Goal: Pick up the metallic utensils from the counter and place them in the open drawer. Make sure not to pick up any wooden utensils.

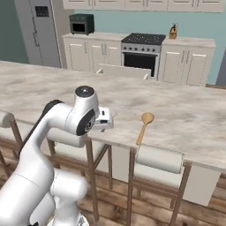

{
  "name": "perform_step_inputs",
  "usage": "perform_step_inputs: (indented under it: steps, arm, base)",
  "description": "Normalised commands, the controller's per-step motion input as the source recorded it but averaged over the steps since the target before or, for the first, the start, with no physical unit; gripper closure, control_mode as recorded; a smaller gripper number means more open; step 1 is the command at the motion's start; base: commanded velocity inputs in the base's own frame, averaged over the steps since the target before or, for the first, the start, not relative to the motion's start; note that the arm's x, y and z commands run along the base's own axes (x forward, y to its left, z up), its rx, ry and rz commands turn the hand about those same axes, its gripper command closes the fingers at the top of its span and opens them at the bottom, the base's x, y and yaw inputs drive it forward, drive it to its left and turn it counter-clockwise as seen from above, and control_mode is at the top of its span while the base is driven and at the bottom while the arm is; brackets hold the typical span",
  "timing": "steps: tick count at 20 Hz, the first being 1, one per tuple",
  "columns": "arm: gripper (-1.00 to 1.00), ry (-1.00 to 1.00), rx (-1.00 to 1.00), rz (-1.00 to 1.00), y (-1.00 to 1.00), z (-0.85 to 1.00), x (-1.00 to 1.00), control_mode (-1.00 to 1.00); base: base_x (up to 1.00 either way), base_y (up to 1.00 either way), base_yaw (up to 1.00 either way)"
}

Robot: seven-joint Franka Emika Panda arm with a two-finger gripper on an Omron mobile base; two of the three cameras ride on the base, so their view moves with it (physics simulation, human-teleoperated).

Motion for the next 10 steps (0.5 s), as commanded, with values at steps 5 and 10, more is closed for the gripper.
perform_step_inputs:
  steps: [5, 10]
  arm:
    - [-1.00, 0.00, 0.00, 0.00, 0.00, 0.00, 0.00, 1.00]
    - [-1.00, 0.00, 0.00, 0.00, 0.00, 0.00, 0.00, 1.00]
  base:
    - [0.49, 0.00, -0.19]
    - [0.65, 0.10, -0.18]
